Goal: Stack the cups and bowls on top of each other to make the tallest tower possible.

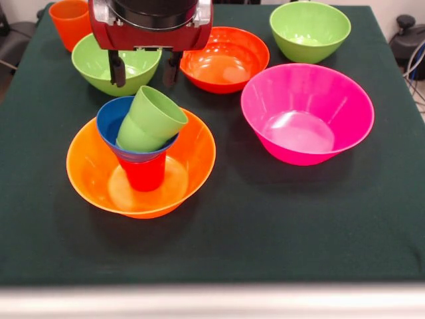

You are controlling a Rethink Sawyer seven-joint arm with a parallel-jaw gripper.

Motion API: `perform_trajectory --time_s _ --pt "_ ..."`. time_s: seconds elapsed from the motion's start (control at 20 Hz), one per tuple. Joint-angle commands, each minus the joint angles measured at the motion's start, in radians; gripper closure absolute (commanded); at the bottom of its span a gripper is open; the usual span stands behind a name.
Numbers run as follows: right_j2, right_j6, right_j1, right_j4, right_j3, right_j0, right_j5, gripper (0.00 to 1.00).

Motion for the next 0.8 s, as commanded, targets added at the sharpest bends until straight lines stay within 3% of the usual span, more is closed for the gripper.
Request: perform_trajectory --time_s 0.05,0.8 --pt "-0.056 0.107 0.021 0.004 0.104 0.048 -0.080 0.00" --pt "-0.107 0.106 0.049 0.043 0.108 0.071 -0.142 0.00"
